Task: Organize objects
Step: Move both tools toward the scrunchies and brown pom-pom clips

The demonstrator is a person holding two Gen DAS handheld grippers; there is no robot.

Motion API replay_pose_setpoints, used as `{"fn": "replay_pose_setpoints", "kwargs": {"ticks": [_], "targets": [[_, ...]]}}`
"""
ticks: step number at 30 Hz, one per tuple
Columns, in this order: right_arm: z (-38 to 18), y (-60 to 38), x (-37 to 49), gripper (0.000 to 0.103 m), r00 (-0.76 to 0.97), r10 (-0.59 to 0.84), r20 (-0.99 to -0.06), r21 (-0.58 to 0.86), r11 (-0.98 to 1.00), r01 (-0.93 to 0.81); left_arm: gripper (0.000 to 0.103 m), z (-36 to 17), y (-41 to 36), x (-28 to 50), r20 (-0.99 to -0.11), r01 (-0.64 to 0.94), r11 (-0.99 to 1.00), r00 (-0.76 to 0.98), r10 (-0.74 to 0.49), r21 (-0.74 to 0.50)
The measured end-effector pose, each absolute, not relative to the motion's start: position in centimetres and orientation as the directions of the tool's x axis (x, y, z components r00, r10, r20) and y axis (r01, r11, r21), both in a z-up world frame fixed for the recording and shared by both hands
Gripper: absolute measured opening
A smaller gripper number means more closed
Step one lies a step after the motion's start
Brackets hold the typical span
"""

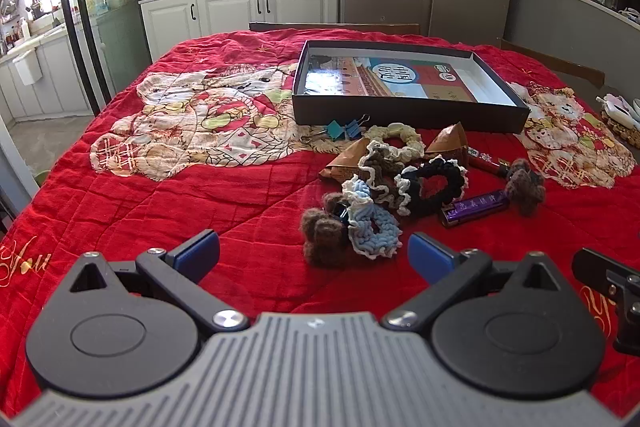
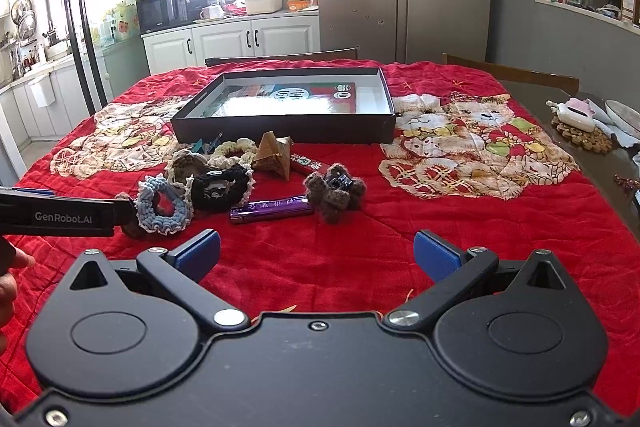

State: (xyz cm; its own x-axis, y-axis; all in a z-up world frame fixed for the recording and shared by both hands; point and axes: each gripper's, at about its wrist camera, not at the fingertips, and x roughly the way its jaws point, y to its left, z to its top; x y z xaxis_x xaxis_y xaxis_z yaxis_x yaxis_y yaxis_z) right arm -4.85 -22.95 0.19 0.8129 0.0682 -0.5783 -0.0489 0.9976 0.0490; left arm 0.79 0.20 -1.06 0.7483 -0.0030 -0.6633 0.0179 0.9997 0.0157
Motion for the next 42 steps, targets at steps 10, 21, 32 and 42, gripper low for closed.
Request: {"fn": "replay_pose_setpoints", "kwargs": {"ticks": [10,21,32,42], "targets": [[0.0,-23.0,-4.6,0.103,0.810,0.065,-0.583,0.049,0.998,-0.045,0.103,-1.3,0.3,1.0,-0.669,0.023,1.000,0.743,-0.009,0.013],[-0.3,-23.1,-4.2,0.103,0.805,0.067,-0.589,0.047,0.998,-0.049,0.103,-1.8,0.9,1.5,-0.680,0.028,1.000,0.733,-0.016,0.006],[-0.3,-23.2,-2.2,0.085,0.814,0.075,-0.576,-0.012,0.995,-0.100,0.103,-2.3,2.6,2.2,-0.674,0.101,0.993,0.730,-0.115,-0.060],[-1.5,-23.6,1.4,0.062,0.820,0.087,-0.566,-0.052,0.989,-0.141,0.076,-3.1,2.0,2.2,-0.679,0.251,0.952,0.670,-0.300,-0.173]]}}
